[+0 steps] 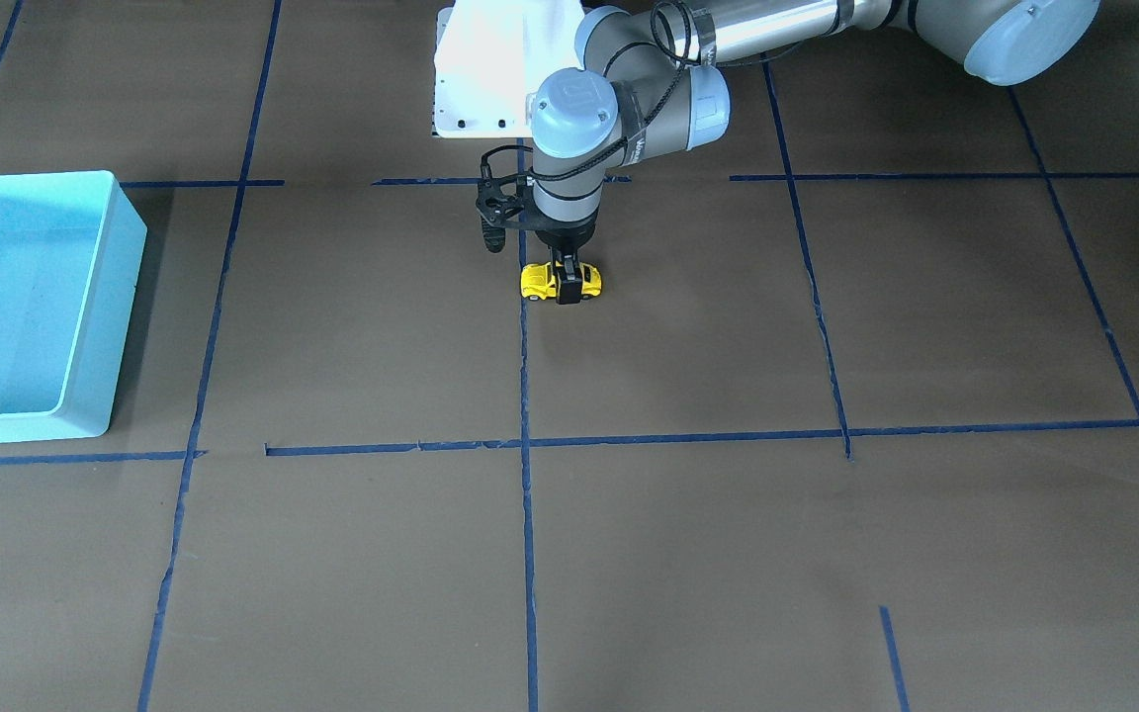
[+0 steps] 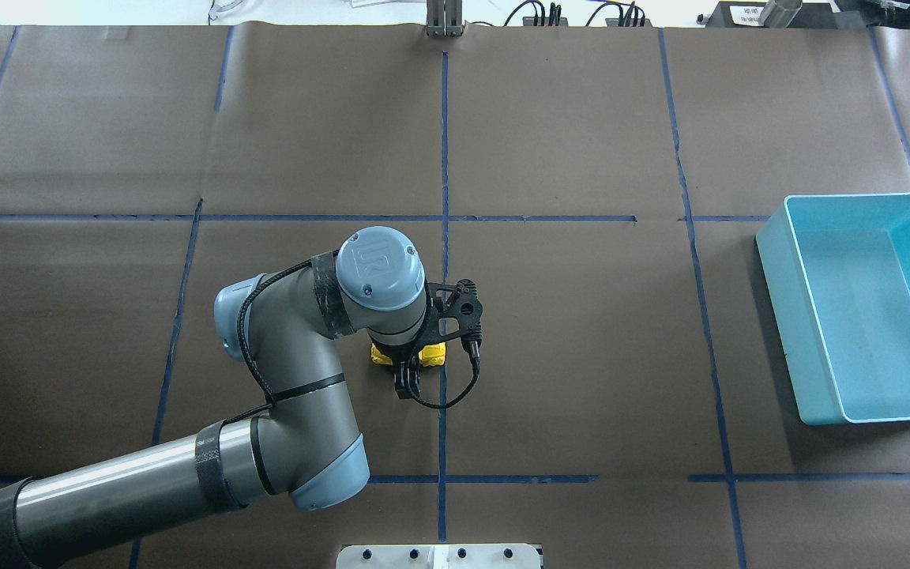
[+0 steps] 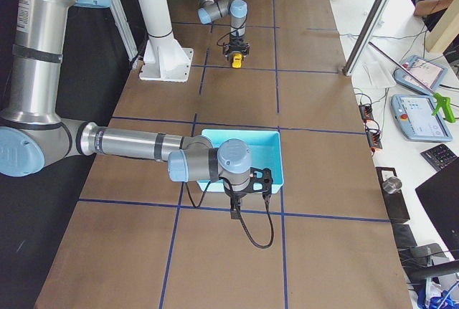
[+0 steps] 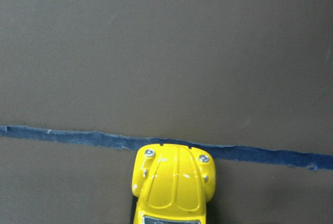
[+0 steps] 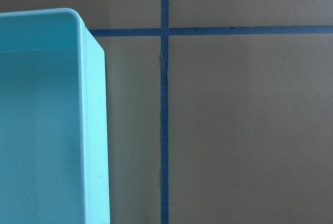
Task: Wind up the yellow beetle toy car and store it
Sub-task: 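Lower the left gripper and close it on the yellow car, then hold the car pressed down on the table with the left gripper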
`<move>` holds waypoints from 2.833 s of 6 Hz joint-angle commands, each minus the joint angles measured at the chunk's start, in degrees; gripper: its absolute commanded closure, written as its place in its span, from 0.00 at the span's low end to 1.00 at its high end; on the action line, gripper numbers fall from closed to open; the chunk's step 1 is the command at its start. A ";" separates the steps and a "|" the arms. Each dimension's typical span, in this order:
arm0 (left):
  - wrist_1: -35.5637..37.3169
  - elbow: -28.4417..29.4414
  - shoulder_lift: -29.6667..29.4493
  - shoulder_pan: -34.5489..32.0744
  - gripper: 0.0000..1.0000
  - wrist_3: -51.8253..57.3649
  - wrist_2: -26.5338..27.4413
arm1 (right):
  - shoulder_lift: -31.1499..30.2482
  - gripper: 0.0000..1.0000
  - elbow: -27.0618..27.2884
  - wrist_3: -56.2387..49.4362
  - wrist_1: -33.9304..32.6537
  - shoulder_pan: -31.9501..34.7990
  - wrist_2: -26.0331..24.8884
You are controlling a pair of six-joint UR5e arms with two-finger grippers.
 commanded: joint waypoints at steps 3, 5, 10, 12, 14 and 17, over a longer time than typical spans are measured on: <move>0.59 -0.34 -0.63 0.02 0.38 0.06 0.09 | 0.00 0.00 0.08 0.00 0.02 0.02 0.00; 0.76 -0.52 -0.54 -0.07 0.57 0.15 0.09 | 0.00 0.00 0.00 0.00 0.02 0.02 0.00; 0.15 -2.72 -0.19 -2.79 0.89 1.03 0.17 | -0.09 0.00 0.00 0.00 -0.07 0.02 0.09; -0.12 -2.37 -0.19 -2.80 0.92 4.96 0.18 | -0.18 0.00 0.00 -0.09 -0.07 0.02 0.00; -4.58 -1.32 -0.19 -2.88 0.94 4.64 0.26 | -0.09 0.00 0.00 0.00 -0.07 0.02 -0.09; -12.48 1.59 0.94 -2.97 0.95 4.46 0.18 | -0.18 0.00 0.00 0.00 -0.07 0.02 -0.09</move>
